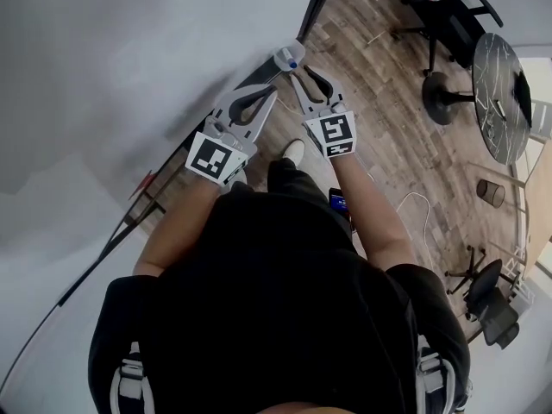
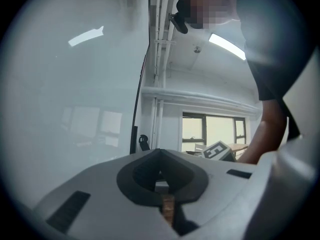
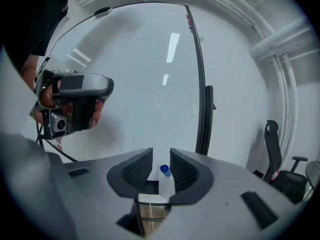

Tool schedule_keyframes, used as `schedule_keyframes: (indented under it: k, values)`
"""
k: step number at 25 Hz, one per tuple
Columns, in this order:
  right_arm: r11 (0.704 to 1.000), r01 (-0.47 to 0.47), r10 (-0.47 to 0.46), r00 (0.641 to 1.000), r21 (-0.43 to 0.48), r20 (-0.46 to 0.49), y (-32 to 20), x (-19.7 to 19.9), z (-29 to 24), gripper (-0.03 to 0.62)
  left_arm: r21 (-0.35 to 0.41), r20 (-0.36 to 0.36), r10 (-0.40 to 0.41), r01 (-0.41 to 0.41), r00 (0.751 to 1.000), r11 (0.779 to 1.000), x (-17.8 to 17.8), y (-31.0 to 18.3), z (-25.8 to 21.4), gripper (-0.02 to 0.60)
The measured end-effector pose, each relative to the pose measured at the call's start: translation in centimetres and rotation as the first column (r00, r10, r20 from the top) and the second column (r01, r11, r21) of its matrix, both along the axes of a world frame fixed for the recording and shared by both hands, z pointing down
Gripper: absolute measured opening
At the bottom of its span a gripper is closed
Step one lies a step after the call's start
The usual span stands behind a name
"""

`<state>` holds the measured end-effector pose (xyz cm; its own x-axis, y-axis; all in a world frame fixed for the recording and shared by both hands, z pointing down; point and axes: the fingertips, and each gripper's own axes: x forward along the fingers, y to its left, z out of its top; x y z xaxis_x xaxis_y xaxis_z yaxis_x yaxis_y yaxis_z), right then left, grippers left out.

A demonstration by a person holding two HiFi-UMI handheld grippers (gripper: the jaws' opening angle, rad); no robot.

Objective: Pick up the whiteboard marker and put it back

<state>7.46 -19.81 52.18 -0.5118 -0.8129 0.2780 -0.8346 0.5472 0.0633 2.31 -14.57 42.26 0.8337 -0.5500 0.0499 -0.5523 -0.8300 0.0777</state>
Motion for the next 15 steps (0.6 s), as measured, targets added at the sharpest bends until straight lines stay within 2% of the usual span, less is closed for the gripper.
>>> schedule_keyframes:
  k: [15]
  values:
    - [0.998,0.052,-0.054,0.994,-0.021,-0.097,-2.8,-0.2,4.8,0.117,-0.056,0.021,-0.063,0.064,0.998,0.996,0.1,-0.3,2.1,0.003]
